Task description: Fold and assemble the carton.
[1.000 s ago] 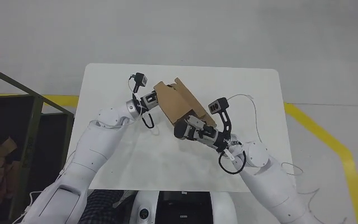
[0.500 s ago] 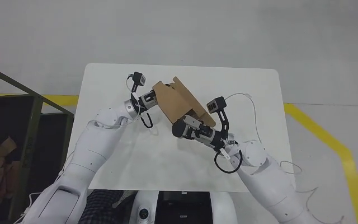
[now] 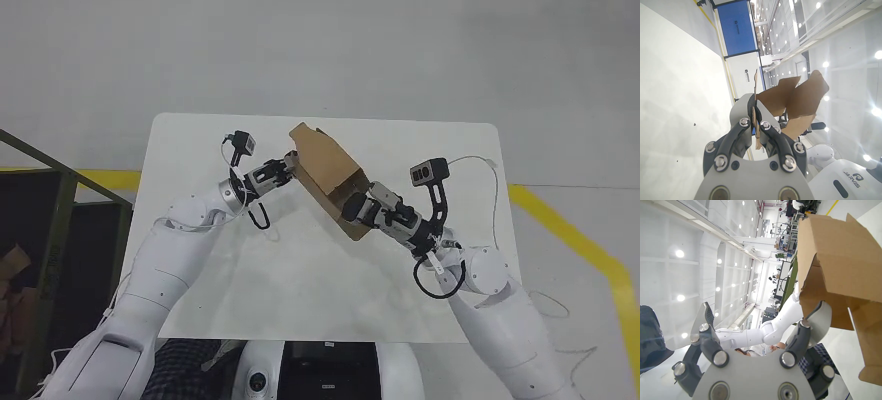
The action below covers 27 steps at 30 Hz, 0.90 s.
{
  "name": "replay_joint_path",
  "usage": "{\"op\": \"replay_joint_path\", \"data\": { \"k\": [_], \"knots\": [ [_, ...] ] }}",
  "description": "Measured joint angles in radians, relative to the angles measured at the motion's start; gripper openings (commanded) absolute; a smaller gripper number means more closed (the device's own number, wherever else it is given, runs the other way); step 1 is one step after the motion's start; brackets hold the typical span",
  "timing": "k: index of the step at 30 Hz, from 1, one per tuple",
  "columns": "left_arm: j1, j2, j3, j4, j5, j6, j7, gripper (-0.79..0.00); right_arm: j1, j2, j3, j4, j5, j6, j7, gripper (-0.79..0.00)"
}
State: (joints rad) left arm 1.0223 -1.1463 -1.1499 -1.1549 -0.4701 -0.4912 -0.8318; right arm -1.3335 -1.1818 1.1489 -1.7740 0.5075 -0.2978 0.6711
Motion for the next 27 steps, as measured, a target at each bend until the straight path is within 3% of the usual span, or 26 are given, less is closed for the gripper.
{"op": "replay_joint_path", "data": {
  "k": [27],
  "knots": [
    [0.020,-0.007,-0.008,-0.025,0.016,0.002,-0.004,-0.785,0.057,-0.021,-0.023,0.085,0.006,-0.053,-0.035,0.000]
  ]
}}
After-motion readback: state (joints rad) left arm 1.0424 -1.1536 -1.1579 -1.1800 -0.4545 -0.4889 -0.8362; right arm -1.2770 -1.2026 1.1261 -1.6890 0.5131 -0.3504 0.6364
